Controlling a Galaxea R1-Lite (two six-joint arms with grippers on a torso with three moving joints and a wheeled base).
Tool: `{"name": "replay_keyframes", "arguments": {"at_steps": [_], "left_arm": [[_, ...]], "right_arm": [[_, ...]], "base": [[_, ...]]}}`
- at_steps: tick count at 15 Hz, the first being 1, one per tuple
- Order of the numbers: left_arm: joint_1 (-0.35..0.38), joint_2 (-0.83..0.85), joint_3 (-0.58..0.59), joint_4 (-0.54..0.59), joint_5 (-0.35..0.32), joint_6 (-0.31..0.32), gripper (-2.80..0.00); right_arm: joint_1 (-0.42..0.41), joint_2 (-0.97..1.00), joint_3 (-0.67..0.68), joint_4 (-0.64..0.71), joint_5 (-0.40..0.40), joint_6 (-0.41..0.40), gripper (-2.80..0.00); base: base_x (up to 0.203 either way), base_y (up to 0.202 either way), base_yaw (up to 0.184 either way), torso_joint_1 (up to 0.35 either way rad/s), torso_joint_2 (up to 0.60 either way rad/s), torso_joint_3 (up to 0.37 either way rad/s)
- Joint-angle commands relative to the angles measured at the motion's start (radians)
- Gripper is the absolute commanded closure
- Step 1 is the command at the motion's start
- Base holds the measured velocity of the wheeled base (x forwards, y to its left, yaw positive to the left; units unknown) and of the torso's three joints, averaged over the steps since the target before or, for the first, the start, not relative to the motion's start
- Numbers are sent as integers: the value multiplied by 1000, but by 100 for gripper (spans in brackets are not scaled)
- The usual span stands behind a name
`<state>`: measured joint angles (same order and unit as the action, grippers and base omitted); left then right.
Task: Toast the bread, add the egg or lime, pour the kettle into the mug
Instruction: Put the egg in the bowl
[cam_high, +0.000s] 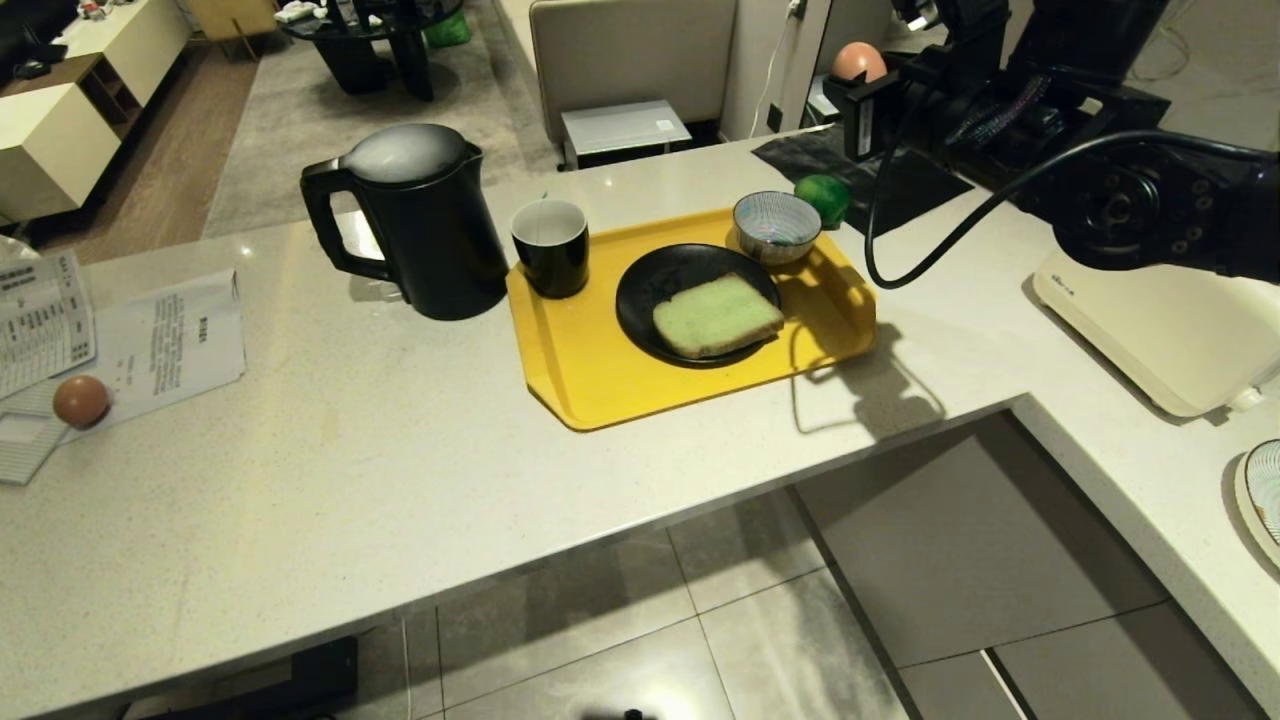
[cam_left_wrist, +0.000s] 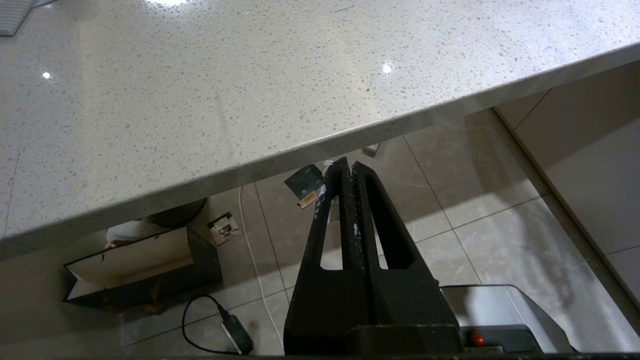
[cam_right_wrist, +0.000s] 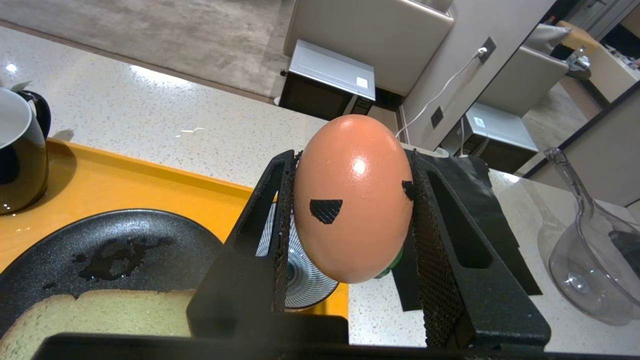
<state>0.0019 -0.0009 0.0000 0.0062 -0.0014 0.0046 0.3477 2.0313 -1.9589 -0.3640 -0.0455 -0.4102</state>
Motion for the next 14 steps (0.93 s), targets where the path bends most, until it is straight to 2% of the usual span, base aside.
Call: {"name": "replay_keyframes", "arguments": {"at_steps": [1, 7, 12, 14], "left_arm": [[1, 1, 0, 0, 0, 0, 0], [0, 1, 0, 0, 0, 0, 0], [1, 1, 0, 0, 0, 0, 0], [1, 0, 0, 0, 0, 0, 0]], "right_arm": [[-1, -5, 2, -3, 0, -2, 0], [-1, -11, 2, -3, 1, -2, 0], [-13, -10, 2, -3, 4, -1, 0], [-23, -8, 3, -2, 6, -1, 0]], "base": [[0, 0, 0, 0, 0, 0], [12, 0, 0, -1, 0, 1], [167, 0, 3, 7, 2, 3], [59, 0, 1, 9, 4, 2]]}}
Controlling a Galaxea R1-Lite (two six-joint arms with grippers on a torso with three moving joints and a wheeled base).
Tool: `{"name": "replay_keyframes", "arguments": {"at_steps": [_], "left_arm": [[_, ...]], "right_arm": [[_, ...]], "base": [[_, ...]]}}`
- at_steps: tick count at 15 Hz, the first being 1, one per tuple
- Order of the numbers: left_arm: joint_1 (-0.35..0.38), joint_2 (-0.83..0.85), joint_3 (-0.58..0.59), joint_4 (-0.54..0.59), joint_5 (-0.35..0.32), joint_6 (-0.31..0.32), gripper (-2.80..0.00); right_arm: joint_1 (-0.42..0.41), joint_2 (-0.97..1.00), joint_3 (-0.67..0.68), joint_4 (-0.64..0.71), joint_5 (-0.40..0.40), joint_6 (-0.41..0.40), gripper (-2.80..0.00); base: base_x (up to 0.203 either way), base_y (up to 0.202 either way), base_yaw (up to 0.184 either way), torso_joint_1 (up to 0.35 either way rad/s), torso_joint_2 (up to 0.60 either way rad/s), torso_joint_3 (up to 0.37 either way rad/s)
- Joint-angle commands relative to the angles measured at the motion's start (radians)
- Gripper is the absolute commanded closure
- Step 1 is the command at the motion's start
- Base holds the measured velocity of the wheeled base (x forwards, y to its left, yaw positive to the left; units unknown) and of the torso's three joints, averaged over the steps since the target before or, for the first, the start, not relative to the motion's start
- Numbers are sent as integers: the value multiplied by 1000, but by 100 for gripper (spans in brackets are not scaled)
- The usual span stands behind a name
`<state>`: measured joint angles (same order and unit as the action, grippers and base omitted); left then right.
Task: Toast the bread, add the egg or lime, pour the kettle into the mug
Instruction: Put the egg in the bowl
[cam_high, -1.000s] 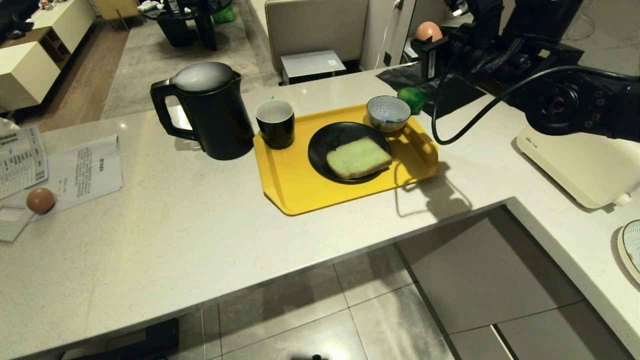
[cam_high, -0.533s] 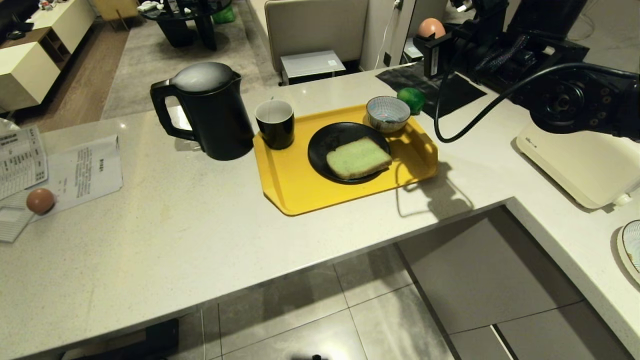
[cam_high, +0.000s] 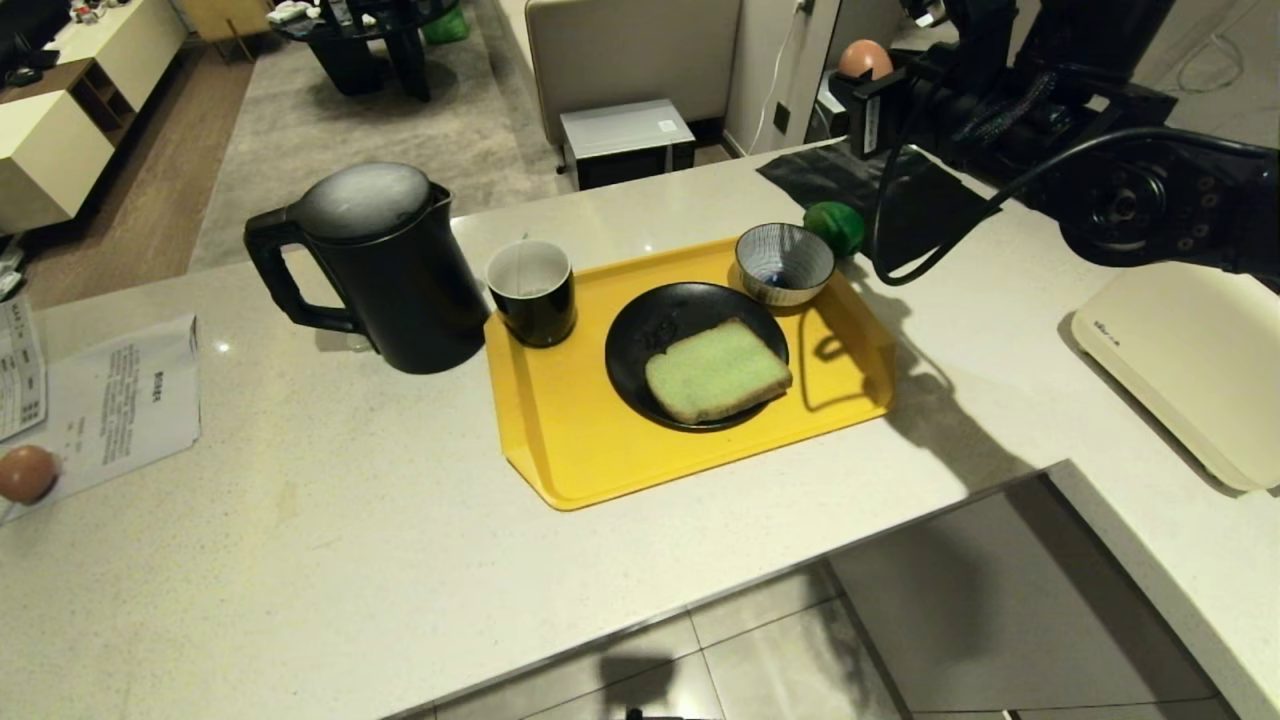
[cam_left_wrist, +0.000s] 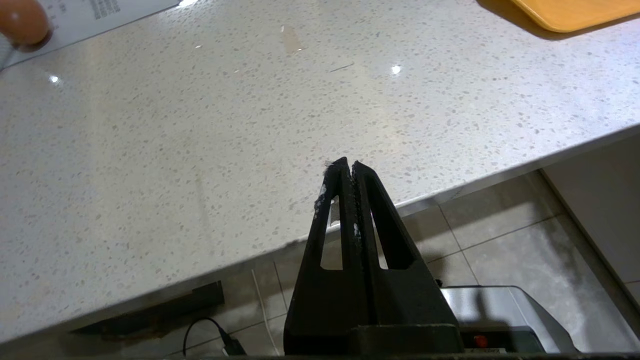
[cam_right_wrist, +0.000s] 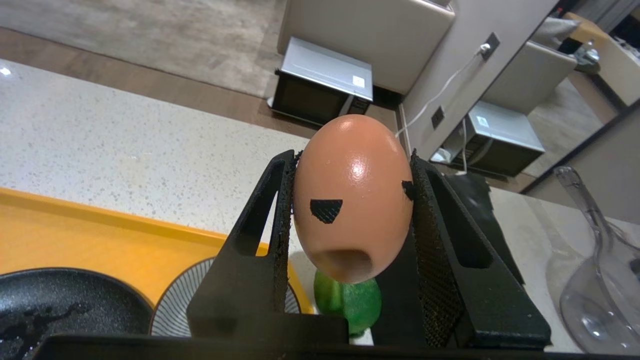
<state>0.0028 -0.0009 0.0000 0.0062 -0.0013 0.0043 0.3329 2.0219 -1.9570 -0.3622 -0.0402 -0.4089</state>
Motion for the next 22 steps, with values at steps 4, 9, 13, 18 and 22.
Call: {"name": "replay_keyframes", "arguments": {"at_steps": [4, 9, 13, 18, 22], "left_arm": [[0, 1, 0, 0, 0, 0, 0], [-1, 1, 0, 0, 0, 0, 0], [0, 1, 0, 0, 0, 0, 0], [0, 1, 0, 0, 0, 0, 0], [0, 1, 0, 0, 0, 0, 0]], "right_arm": [[-44, -32, 7, 138, 37, -3, 0], [-41, 5, 3, 288, 54, -114, 0], [-18, 74, 4, 260, 52, -159, 0], [3, 89, 8, 363, 48, -234, 0], [12, 93, 9, 431, 45, -260, 0]], "base": [[0, 0, 0, 0, 0, 0], [0, 0, 0, 0, 0, 0], [0, 0, 0, 0, 0, 0], [0, 0, 0, 0, 0, 0], [0, 0, 0, 0, 0, 0]]}}
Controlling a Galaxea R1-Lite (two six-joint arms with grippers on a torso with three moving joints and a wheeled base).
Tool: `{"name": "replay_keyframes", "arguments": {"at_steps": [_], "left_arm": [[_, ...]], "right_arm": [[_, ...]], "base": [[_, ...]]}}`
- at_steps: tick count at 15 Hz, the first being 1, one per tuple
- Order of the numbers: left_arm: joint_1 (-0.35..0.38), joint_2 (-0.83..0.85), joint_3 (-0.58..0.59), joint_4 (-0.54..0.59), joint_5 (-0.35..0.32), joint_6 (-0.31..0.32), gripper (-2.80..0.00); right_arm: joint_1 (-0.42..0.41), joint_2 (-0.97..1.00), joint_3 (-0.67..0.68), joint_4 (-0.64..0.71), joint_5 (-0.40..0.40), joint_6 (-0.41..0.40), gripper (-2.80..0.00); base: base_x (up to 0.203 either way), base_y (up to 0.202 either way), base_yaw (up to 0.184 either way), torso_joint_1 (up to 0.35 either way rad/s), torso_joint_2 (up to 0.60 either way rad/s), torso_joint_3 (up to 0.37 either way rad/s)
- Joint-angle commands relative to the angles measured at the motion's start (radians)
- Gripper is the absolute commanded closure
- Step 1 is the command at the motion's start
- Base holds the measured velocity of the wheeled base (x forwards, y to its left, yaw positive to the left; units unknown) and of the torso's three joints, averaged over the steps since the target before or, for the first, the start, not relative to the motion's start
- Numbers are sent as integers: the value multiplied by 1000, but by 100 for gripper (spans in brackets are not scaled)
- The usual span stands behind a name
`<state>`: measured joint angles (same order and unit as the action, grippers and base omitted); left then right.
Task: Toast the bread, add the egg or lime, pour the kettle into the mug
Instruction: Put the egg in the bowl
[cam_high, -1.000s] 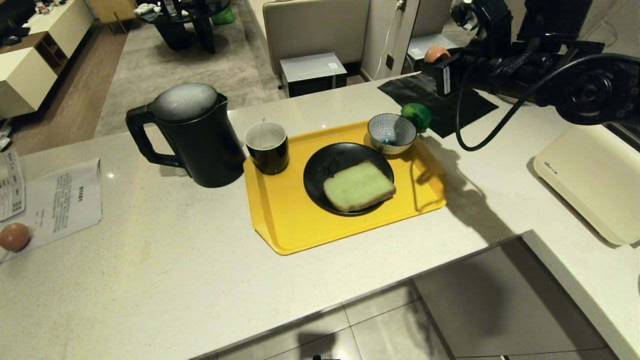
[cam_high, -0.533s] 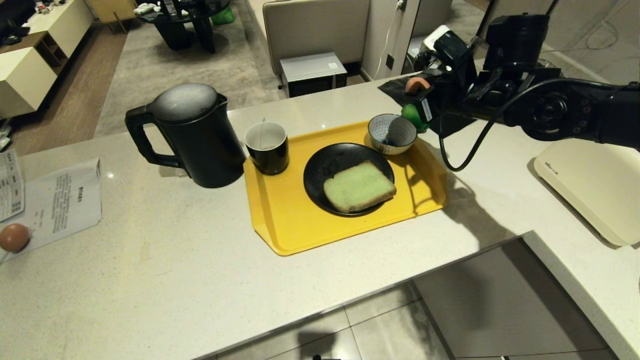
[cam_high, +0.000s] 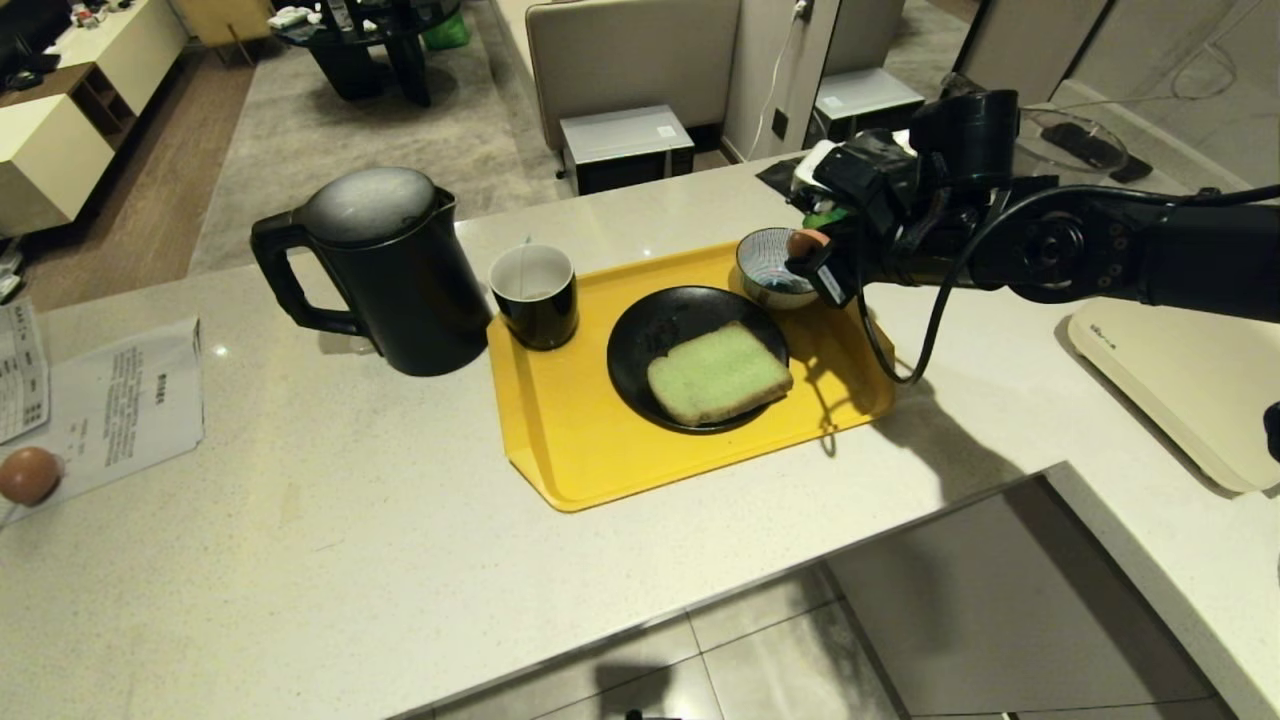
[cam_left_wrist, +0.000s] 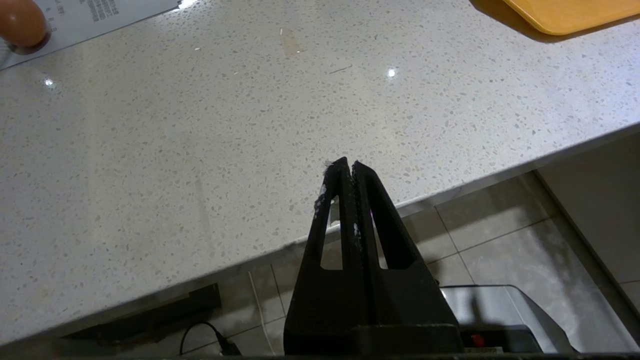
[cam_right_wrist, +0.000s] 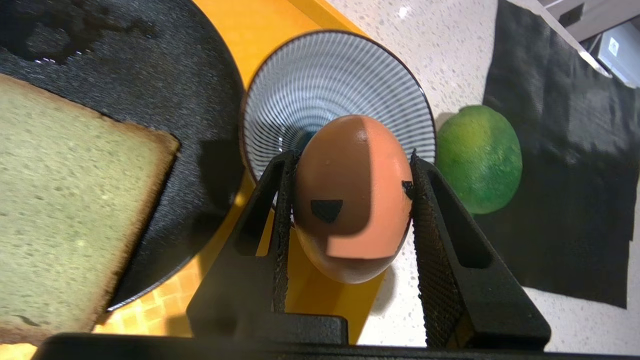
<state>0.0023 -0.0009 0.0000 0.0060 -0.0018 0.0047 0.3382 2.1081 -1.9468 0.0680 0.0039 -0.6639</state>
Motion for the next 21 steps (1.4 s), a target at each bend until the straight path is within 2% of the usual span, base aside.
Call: {"name": "replay_keyframes", "arguments": {"at_steps": [1, 8, 14, 21], "left_arm": [[1, 1, 0, 0, 0, 0, 0], [1, 1, 0, 0, 0, 0, 0], [1, 1, 0, 0, 0, 0, 0], [1, 1, 0, 0, 0, 0, 0]], "right_arm": [[11, 12, -5, 1, 1, -5, 0], [48, 41, -15, -28, 1, 1, 0], [47, 113, -35, -181, -39, 4, 0], [24, 144, -40, -218, -67, 0, 0]], "base": [[0, 0, 0, 0, 0, 0], [0, 0, 0, 0, 0, 0], [0, 0, 0, 0, 0, 0], [0, 0, 0, 0, 0, 0]]}}
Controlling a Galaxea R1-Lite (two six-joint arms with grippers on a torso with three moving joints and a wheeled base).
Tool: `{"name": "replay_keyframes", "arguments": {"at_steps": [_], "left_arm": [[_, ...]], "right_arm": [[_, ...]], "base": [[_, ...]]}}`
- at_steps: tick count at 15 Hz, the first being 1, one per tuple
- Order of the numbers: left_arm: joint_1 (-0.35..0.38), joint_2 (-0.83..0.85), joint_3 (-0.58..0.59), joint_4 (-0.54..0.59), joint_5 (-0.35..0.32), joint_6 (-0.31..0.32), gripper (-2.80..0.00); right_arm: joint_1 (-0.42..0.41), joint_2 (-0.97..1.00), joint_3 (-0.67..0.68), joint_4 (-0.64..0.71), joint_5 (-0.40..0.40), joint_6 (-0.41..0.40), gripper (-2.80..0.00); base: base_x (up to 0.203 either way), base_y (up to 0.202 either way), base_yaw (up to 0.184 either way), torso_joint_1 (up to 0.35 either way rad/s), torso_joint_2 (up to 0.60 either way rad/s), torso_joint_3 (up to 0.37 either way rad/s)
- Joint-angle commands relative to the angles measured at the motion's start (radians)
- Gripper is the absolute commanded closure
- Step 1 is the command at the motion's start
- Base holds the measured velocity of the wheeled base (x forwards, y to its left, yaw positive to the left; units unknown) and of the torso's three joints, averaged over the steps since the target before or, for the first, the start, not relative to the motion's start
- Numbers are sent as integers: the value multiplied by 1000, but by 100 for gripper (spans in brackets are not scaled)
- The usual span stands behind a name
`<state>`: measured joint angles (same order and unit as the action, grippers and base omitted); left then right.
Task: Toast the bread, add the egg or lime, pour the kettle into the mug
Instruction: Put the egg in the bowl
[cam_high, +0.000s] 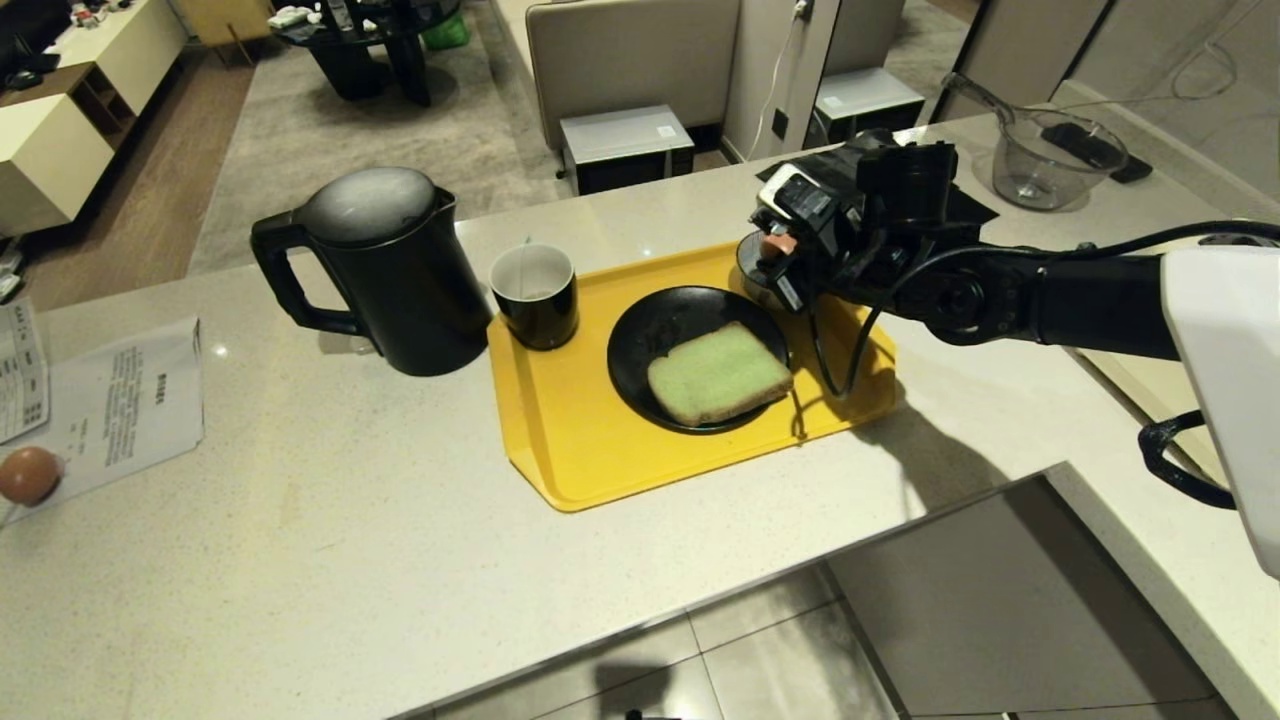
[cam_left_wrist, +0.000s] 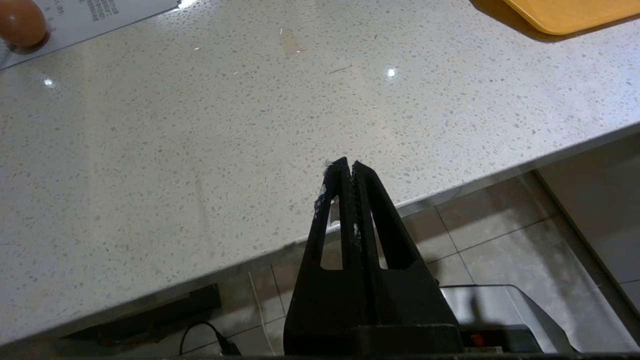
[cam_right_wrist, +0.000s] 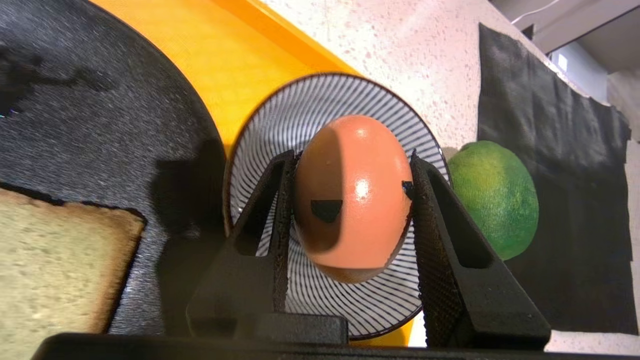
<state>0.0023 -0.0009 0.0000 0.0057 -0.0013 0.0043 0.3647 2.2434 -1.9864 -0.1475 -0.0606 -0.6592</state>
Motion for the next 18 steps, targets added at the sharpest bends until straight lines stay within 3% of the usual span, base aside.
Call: {"name": "replay_keyframes", "arguments": {"at_steps": [1, 18], "left_arm": [[1, 1, 0, 0, 0, 0, 0], [1, 1, 0, 0, 0, 0, 0]], "right_arm": [[-4, 10, 0, -3, -2, -5, 0], [-7, 21, 1, 3, -13, -8, 0]], "base": [[0, 0, 0, 0, 0, 0], [0, 0, 0, 0, 0, 0]]}}
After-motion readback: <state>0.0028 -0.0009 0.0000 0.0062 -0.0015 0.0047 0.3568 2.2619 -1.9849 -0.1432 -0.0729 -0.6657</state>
